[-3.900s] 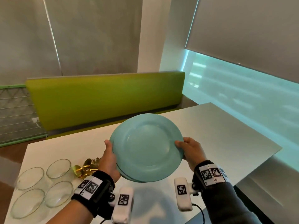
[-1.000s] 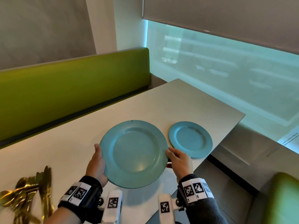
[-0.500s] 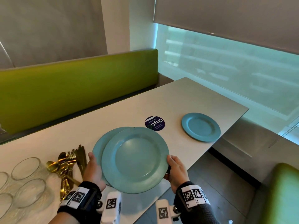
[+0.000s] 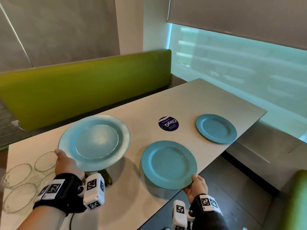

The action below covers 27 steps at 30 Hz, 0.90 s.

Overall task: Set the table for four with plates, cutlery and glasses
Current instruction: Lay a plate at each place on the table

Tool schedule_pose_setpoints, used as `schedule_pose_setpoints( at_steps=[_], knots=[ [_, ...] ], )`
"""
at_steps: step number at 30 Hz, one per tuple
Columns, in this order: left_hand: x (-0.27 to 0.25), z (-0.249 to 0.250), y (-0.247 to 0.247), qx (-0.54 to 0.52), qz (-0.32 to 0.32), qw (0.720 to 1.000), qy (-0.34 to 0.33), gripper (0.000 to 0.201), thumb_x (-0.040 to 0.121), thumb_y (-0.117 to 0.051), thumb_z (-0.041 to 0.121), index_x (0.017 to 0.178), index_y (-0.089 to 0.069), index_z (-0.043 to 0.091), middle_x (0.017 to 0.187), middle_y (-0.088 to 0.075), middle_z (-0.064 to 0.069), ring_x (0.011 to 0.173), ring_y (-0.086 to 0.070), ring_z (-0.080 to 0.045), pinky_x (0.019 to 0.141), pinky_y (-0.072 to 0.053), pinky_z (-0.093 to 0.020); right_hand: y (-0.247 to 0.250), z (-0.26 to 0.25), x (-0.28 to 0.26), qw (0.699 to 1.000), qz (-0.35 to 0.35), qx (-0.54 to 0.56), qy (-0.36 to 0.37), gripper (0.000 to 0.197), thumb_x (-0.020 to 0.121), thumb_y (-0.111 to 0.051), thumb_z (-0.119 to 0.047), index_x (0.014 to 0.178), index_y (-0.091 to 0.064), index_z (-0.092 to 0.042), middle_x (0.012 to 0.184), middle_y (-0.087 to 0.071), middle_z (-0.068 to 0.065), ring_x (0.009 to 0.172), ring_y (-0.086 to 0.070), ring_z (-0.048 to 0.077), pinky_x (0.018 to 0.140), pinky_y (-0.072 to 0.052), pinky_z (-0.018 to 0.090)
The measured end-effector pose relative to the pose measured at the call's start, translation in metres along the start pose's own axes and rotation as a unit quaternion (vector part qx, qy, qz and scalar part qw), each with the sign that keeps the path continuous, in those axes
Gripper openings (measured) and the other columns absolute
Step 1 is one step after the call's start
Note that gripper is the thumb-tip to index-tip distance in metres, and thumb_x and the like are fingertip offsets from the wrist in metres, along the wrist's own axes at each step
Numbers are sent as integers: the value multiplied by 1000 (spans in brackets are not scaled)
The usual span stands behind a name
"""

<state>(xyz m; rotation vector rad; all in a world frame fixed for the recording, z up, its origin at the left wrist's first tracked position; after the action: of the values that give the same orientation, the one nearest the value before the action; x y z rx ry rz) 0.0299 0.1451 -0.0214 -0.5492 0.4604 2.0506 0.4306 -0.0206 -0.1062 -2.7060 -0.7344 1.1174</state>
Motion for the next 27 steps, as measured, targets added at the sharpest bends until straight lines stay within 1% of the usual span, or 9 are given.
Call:
schedule_pose_setpoints(
  at_steps=[5, 12, 15, 17, 20, 22, 24, 25, 27],
  knots=[
    [9, -10, 0, -50, -13, 998, 20, 76, 78, -22, 77, 135, -43, 31, 130, -59, -1, 114, -59, -29, 99, -46, -47, -10, 19, 13, 999, 3, -30, -9, 18, 102, -34, -16, 115, -45, -10, 108, -51, 17, 70, -55, 24, 36, -53, 33],
    [-1, -12, -9, -66, -53, 996, 30, 75, 82, -24, 73, 139, -37, 27, 138, -52, -5, 122, -54, -29, 104, -43, -46, -13, 25, 21, 995, -13, -98, -17, 32, 100, -40, -12, 123, -48, 7, 88, -60, 15, 69, -57, 29, 37, -52, 30],
    [-5, -14, -15, -79, -57, 995, 32, 68, 85, -26, 70, 136, -41, 28, 129, -58, -3, 114, -59, -28, 99, -46, -46, -9, 27, 24, 985, -20, -167, -33, 35, 96, -47, -9, 128, -46, 8, 114, -59, 25, 88, -56, 31, 42, -53, 26],
    [-7, -15, -17, -88, -58, 994, 33, 67, 85, -28, 70, 135, -42, 29, 131, -58, -3, 113, -60, -28, 98, -47, -47, -7, 26, 26, 979, -30, -200, -31, 37, 94, -49, -4, 128, -45, 10, 129, -51, 28, 83, -55, 29, 41, -52, 21],
    [-10, -19, -22, -75, -58, 995, 39, 68, 84, -30, 71, 134, -43, 28, 135, -55, -2, 116, -58, -27, 99, -46, -43, -4, 23, 31, 964, -30, -262, -26, 34, 92, -50, 1, 123, -48, 14, 108, -56, 21, 66, -53, 23, 51, -55, 24],
    [-15, -19, -25, -52, -64, 996, 36, 65, 87, -29, 68, 135, -43, 26, 135, -56, -3, 117, -57, -28, 94, -47, -38, 0, 18, 31, 942, -11, -335, -3, 29, 90, -54, -3, 115, -58, 11, 96, -56, 12, 69, -56, 26, 72, -56, 34],
    [-27, -15, -31, -36, -78, 996, 37, 65, 89, -27, 66, 137, -43, 24, 134, -56, -4, 116, -58, -30, 83, -47, -34, 3, 6, 31, 906, 22, -421, 34, 25, 82, -60, -20, 100, -66, -3, 91, -60, 10, 82, -60, 29, 86, -53, 38],
    [-33, -14, -33, -35, -87, 995, 38, 65, 90, -27, 64, 137, -43, 22, 132, -57, -3, 116, -57, -30, 79, -46, -32, -2, -2, 27, 899, 29, -434, 53, 25, 79, -61, -25, 100, -65, -12, 94, -62, 11, 86, -62, 30, 87, -52, 37],
    [-44, -7, -38, -30, -105, 993, 35, 63, 92, -25, 62, 137, -43, 21, 127, -57, -1, 116, -57, -30, 75, -45, -31, -24, -19, 10, 907, 3, -413, 87, 23, 85, -59, -20, 108, -62, -16, 92, -65, 10, 82, -63, 27, 79, -54, 39]
  ],
)
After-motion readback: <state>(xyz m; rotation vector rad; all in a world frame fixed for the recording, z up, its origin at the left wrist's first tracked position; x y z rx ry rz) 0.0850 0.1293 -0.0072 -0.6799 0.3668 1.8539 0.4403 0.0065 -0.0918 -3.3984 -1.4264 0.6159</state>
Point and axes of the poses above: each hand's wrist, its own x-axis towards the middle knuckle, its own y-axis out of the back of the hand, z = x × y, the point moved 8 cm from there along x, towards the middle knuckle
